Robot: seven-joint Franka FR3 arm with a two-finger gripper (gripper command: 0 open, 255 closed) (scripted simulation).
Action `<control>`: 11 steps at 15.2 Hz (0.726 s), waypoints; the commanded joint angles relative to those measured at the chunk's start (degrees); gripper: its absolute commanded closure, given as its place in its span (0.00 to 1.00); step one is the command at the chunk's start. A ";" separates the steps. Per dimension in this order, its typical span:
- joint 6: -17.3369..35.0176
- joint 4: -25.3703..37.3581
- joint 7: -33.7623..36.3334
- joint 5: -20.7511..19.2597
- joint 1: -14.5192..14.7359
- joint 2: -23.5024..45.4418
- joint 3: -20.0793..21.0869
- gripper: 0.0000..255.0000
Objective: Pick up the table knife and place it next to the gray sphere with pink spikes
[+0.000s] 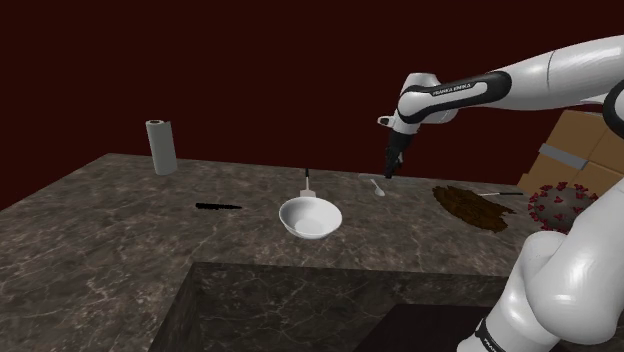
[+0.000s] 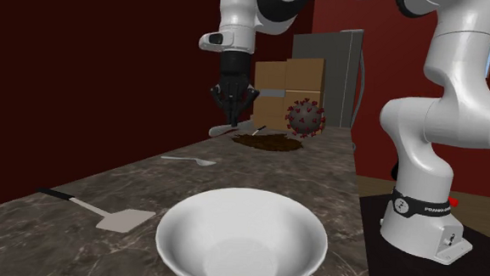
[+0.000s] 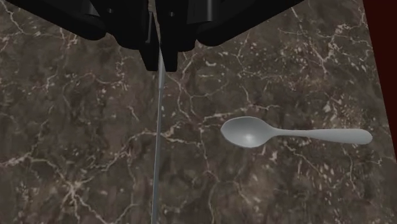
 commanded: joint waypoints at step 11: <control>-9.45 7.95 0.68 -0.49 0.12 -1.65 0.81 1.00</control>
